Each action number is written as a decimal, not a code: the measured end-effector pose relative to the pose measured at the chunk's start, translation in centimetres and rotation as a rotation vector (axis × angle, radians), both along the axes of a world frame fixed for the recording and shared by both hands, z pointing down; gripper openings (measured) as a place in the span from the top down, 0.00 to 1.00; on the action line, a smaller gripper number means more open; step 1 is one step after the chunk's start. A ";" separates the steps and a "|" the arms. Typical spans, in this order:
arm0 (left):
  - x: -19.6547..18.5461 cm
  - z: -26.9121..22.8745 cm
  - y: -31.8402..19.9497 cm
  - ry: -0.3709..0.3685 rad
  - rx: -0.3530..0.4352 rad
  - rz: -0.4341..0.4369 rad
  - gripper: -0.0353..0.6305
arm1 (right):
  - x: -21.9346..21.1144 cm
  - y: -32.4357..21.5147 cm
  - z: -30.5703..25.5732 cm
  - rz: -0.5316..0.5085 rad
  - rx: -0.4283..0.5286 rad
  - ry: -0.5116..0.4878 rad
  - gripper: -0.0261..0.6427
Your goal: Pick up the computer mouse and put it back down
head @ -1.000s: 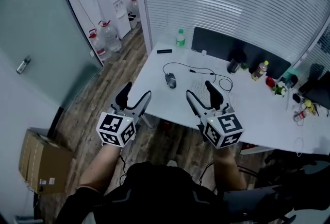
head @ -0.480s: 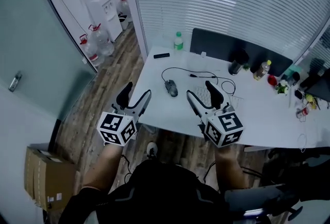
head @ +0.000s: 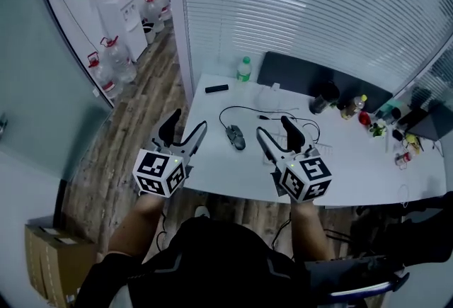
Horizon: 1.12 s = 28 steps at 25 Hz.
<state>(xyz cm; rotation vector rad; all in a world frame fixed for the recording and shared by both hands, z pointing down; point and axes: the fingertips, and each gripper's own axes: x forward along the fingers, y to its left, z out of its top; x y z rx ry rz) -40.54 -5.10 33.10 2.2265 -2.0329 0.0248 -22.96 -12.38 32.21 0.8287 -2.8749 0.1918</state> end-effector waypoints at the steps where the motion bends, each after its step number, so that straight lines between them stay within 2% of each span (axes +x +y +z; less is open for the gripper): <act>1: -0.5 0.2 -0.3 0.008 0.004 0.003 0.48 | -0.4 -0.3 0.2 0.007 0.005 0.011 0.51; 4: -2.0 1.0 -1.2 0.031 0.000 0.012 0.48 | -1.6 -1.1 1.0 0.033 0.015 0.044 0.51; 8: -3.0 2.3 -2.5 0.025 -0.030 0.053 0.48 | -3.0 -2.1 1.8 0.066 -0.011 0.050 0.51; 12: -3.6 4.2 -3.1 0.041 -0.063 0.084 0.48 | -4.6 -2.2 3.6 0.059 -0.036 0.071 0.51; 18: -3.7 7.3 -4.4 0.073 -0.099 0.072 0.48 | -5.7 -3.0 7.4 0.029 -0.073 0.116 0.51; 25: -4.0 12.8 -6.0 0.108 -0.185 0.015 0.48 | -6.3 -5.5 12.6 0.002 -0.114 0.185 0.51; 28: -3.8 15.2 -6.7 0.116 -0.227 -0.011 0.48 | -6.7 -6.2 15.8 -0.035 -0.161 0.216 0.51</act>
